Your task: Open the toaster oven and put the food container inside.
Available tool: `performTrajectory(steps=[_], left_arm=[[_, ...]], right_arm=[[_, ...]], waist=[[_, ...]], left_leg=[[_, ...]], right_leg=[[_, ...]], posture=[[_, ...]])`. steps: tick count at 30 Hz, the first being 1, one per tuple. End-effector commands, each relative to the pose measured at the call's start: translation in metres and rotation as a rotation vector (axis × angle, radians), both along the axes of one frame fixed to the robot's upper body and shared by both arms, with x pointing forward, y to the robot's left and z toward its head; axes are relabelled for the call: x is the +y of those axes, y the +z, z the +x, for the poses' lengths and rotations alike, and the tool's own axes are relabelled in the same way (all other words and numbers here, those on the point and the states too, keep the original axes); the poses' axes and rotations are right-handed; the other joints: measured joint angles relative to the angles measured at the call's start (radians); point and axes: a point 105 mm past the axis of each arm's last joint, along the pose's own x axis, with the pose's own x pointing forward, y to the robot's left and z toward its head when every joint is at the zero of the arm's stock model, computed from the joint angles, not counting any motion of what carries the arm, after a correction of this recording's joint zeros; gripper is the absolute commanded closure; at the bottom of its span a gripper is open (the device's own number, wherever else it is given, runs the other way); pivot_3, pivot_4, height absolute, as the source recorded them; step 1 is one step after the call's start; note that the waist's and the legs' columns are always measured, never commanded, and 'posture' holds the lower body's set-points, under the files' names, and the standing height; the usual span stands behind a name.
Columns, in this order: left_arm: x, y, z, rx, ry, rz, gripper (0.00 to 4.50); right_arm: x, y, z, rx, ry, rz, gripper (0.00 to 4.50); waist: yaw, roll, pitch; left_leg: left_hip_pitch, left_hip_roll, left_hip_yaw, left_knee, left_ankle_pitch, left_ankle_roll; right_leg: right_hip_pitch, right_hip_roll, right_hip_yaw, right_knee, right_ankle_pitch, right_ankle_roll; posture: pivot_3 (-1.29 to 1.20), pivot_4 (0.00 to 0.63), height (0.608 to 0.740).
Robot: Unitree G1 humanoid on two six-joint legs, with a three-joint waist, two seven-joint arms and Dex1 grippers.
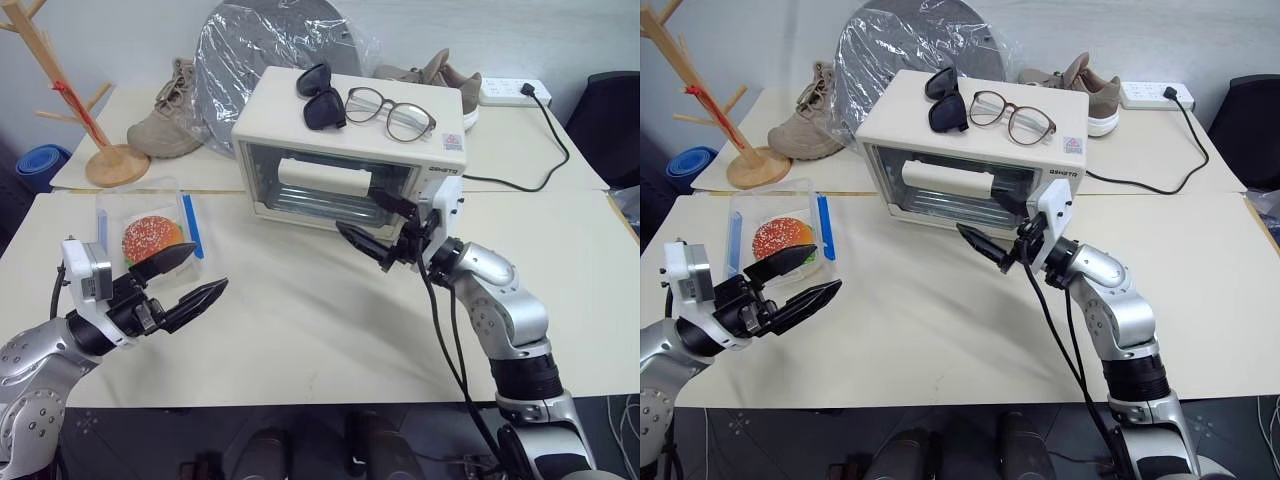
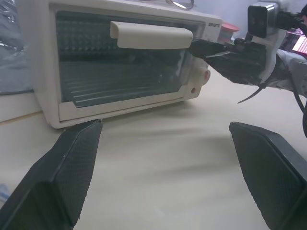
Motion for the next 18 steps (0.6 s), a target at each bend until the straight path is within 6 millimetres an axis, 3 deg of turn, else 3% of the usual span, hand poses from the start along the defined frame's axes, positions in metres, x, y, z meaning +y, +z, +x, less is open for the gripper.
performTrajectory(steps=[1, 4, 7, 13, 18], left_arm=[[0.003, 0.007, 0.001, -0.032, 0.033, -0.014, 0.00], [0.010, 0.012, 0.010, -0.045, 0.073, -0.021, 0.00], [0.020, 0.023, 0.024, -0.070, 0.125, -0.050, 0.57], [0.021, 0.043, 0.065, -0.110, 0.150, -0.081, 2.38], [-0.011, 0.041, 0.104, -0.120, 0.057, 0.014, 3.91]], right_arm=[[0.015, 0.007, -0.029, -0.103, 0.152, -0.070, 0.03], [0.011, -0.009, -0.044, -0.122, 0.198, -0.150, 0.03], [0.005, -0.029, -0.057, -0.160, 0.244, -0.259, 0.00], [-0.002, -0.043, -0.062, -0.202, 0.255, -0.325, 0.00], [-0.005, -0.043, -0.057, -0.219, 0.219, -0.321, 0.00]], waist=[[-0.001, 0.000, 0.000], [0.000, 0.000, 0.000], [0.002, 0.000, 0.000], [0.002, 0.000, 0.000], [0.000, 0.000, 0.000]], left_leg=[[0.000, 0.000, 0.000, 0.000, 0.000, 0.000], [-0.001, 0.000, 0.000, 0.000, 0.000, 0.000], [-0.002, 0.000, 0.000, 0.000, 0.000, 0.000], [-0.003, -0.001, -0.001, 0.002, 0.001, -0.002], [-0.006, -0.001, -0.001, 0.002, 0.004, -0.006]], right_leg=[[0.000, 0.000, 0.000, 0.000, 0.000, 0.000], [-0.001, 0.001, 0.000, 0.000, 0.000, 0.000], [-0.002, 0.001, -0.001, 0.000, 0.000, 0.000], [-0.002, 0.001, -0.002, 0.001, 0.001, 0.001], [-0.004, 0.003, -0.003, 0.003, 0.001, 0.003]], posture=[[0.00, 0.150, 0.740], [0.00, 0.150, 0.740], [0.00, 0.150, 0.740], [0.00, 0.150, 0.740], [0.00, 0.150, 0.740]])
